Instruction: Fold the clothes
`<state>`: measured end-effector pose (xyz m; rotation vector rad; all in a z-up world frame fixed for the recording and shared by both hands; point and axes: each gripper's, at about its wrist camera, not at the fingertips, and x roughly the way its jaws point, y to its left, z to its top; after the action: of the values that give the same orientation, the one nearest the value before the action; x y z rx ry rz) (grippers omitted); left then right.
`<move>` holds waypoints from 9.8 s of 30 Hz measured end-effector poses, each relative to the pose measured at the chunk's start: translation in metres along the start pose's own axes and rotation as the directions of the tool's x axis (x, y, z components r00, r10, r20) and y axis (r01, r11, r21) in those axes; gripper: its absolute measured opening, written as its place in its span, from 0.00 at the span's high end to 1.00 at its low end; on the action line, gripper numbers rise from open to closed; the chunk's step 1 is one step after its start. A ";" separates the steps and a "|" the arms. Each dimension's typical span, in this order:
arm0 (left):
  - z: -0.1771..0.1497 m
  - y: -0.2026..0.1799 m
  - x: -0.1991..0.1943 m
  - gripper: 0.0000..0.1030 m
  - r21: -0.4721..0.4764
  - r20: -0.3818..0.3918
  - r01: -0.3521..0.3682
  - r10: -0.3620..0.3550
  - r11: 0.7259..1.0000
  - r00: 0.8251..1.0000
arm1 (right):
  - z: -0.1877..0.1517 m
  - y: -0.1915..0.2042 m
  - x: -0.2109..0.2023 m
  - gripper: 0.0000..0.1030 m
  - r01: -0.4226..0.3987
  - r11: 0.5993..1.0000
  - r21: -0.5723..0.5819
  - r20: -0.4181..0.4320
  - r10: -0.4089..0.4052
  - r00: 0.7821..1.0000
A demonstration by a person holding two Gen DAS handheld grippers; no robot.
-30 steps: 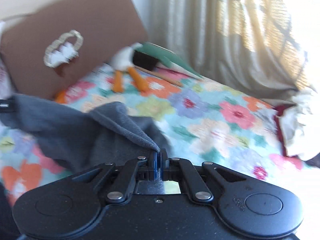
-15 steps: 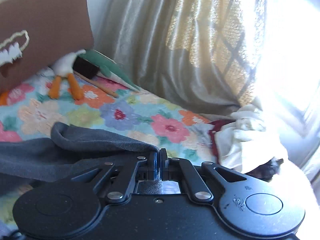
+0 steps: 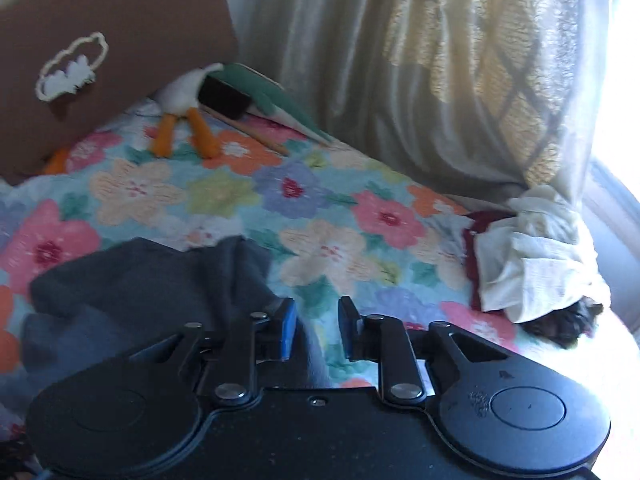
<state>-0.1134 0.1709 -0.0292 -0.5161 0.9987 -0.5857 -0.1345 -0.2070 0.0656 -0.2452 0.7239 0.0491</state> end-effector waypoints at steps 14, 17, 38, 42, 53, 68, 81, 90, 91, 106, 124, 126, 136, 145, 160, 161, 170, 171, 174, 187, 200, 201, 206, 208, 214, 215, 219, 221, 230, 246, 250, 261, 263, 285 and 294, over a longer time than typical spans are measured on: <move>0.055 0.016 0.077 0.52 0.120 -0.029 -0.119 0.124 0.986 0.992 | 0.054 0.037 0.158 0.16 -0.311 0.926 0.212 -0.233 0.357 0.904; 0.063 0.020 0.086 0.44 0.145 -0.020 -0.117 0.121 0.983 0.992 | 0.046 0.028 0.172 0.16 -0.268 0.931 0.248 -0.226 0.325 0.919; 0.028 -0.041 0.139 0.90 0.594 0.096 -0.388 0.417 0.705 0.904 | 0.009 -0.020 0.199 0.81 -0.507 0.770 0.387 0.078 0.521 0.850; 0.041 -0.050 0.105 0.91 0.555 0.263 -0.507 0.438 0.660 0.859 | 0.018 -0.020 0.176 0.82 -0.580 0.757 0.300 0.205 0.543 0.814; 0.067 -0.054 -0.010 0.90 0.314 0.540 -0.643 0.426 0.698 0.726 | 0.036 -0.024 0.126 0.82 -0.702 0.705 0.099 0.412 0.613 0.674; 0.045 -0.016 0.026 0.91 0.330 0.258 -0.461 0.391 0.824 0.884 | 0.004 -0.020 0.209 0.82 -0.433 0.778 0.456 -0.015 0.493 0.870; 0.006 -0.052 0.025 0.91 0.517 0.228 -0.399 0.327 0.758 0.917 | -0.005 -0.033 0.172 0.83 -0.281 0.929 0.241 -0.136 0.319 0.938; -0.016 -0.059 0.055 0.91 0.516 0.037 -0.230 0.246 0.825 0.969 | -0.001 -0.033 0.175 0.79 -0.398 0.859 0.322 -0.018 0.426 0.905; -0.017 -0.057 0.056 0.91 0.502 0.023 -0.216 0.236 0.838 0.971 | 0.003 -0.027 0.170 0.77 -0.442 0.836 0.326 0.017 0.462 0.887; -0.052 -0.059 0.067 0.91 0.543 -0.121 -0.068 0.158 0.837 0.980 | 0.024 0.084 0.193 0.16 -0.650 0.671 0.356 -0.045 0.707 0.705; 0.000 -0.036 0.014 0.62 0.385 0.018 -0.190 0.198 0.903 0.980 | -0.001 0.070 0.177 0.90 -0.581 0.793 0.184 -0.217 0.609 0.763; 0.005 -0.042 0.020 0.61 0.411 0.042 -0.212 0.214 0.887 0.976 | -0.005 0.070 0.187 0.90 -0.574 0.793 0.205 -0.249 0.609 0.753; 0.038 -0.046 0.090 0.26 0.387 0.009 -0.135 0.142 0.912 0.990 | -0.011 0.075 0.183 0.86 -0.607 0.786 0.118 -0.305 0.610 0.731; 0.029 -0.046 0.114 0.92 0.332 -0.048 -0.062 0.083 0.941 0.995 | -0.019 0.059 0.182 0.83 -0.670 0.735 0.101 -0.305 0.664 0.682; 0.021 -0.039 0.113 0.92 0.344 -0.177 -0.028 0.094 0.939 0.980 | 0.030 0.067 0.187 0.40 -0.528 0.848 -0.036 0.034 0.529 0.848; 0.023 -0.040 0.112 0.92 0.344 -0.179 -0.026 0.093 0.938 0.979 | 0.030 0.070 0.194 0.40 -0.498 0.866 -0.039 0.012 0.499 0.866; 0.056 -0.038 0.123 0.97 0.265 -0.165 0.075 -0.032 0.961 0.986 | 0.008 0.045 0.199 0.81 -0.356 0.934 0.016 0.030 0.356 0.934; 0.057 -0.042 0.123 0.97 0.304 -0.137 0.044 -0.002 0.952 0.991 | 0.009 0.043 0.194 0.81 -0.345 0.939 0.017 0.047 0.343 0.938; 0.067 -0.047 0.112 0.97 0.420 -0.031 -0.078 0.101 0.904 0.994 | 0.019 0.036 0.179 0.81 -0.334 0.942 0.021 0.098 0.330 0.939; 0.194 -0.020 0.059 0.96 0.365 0.561 -0.607 0.353 0.706 0.749 | 0.101 0.027 0.191 0.78 -0.125 0.984 0.125 0.324 0.078 0.943; 0.115 0.004 0.079 0.37 0.507 0.409 -0.577 0.410 0.640 0.815 | 0.045 0.024 0.174 0.46 -0.213 0.918 0.335 -0.014 0.230 0.973; 0.107 0.005 0.074 0.34 0.504 0.404 -0.579 0.418 0.641 0.814 | 0.038 0.022 0.171 0.45 -0.211 0.907 0.363 -0.034 0.239 0.970; 0.091 0.007 0.041 0.30 0.399 0.374 -0.534 0.399 0.746 0.837 | 0.019 0.018 0.161 0.42 -0.159 0.896 0.415 -0.107 0.221 0.969; 0.089 0.005 0.029 0.30 0.379 0.375 -0.477 0.340 0.793 0.862 | 0.017 0.017 0.155 0.42 -0.162 0.902 0.401 -0.111 0.223 0.968; 0.079 -0.010 0.017 0.33 0.384 0.363 -0.513 0.385 0.768 0.849 | 0.014 0.010 0.116 0.24 -0.261 0.890 0.374 -0.038 0.296 0.954; 0.077 -0.010 0.015 0.32 0.387 0.340 -0.496 0.380 0.777 0.860 | 0.013 0.011 0.110 0.17 -0.263 0.898 0.352 -0.038 0.295 0.955; 0.069 -0.014 0.009 0.32 0.398 0.256 -0.460 0.385 0.794 0.887 | 0.012 0.022 0.089 0.15 -0.201 0.955 0.219 -0.088 0.225 0.970; 0.065 -0.017 0.007 0.32 0.403 0.216 -0.447 0.392 0.798 0.894 | 0.011 0.022 0.085 0.14 -0.242 0.942 0.233 -0.130 0.276 0.952; 0.049 -0.040 0.003 0.30 0.432 0.149 -0.372 0.341 0.822 0.928 | -0.003 0.018 0.087 0.07 -0.367 0.847 0.383 -0.183 0.460 0.869; 0.012 -0.037 0.063 0.42 0.660 0.141 -0.301 0.280 0.688 0.950 | -0.011 0.008 0.107 0.09 -0.357 0.889 0.285 -0.052 0.386 0.921; 0.007 -0.044 0.093 0.38 0.686 0.072 -0.266 0.301 0.677 0.951 | -0.023 0.024 0.141 0.09 -0.189 0.979 0.075 -0.119 0.197 0.973; 0.007 -0.034 0.139 0.96 0.653 0.022 -0.255 0.319 0.713 0.947 | -0.032 0.004 0.204 0.37 -0.200 0.956 0.214 -0.260 0.253 0.932; 0.012 -0.027 0.141 0.96 0.596 0.015 -0.264 0.318 0.759 0.948 | -0.035 0.013 0.207 0.58 -0.193 0.969 0.154 -0.270 0.229 0.935; -0.003 -0.097 0.125 0.97 0.549 -0.061 -0.137 0.203 0.824 0.977 | -0.027 -0.007 0.137 0.87 0.225 0.973 -0.050 -0.071 -0.228 0.971; -0.002 -0.122 0.119 0.97 0.542 -0.067 -0.054 0.106 0.839 0.992 | -0.030 0.009 0.113 0.86 0.402 0.903 -0.151 0.028 -0.403 0.915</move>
<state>-0.0925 0.0020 -0.0253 0.0592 0.8869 -0.7872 -0.0700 -0.2100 -0.0325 -0.5401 0.6613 -0.2920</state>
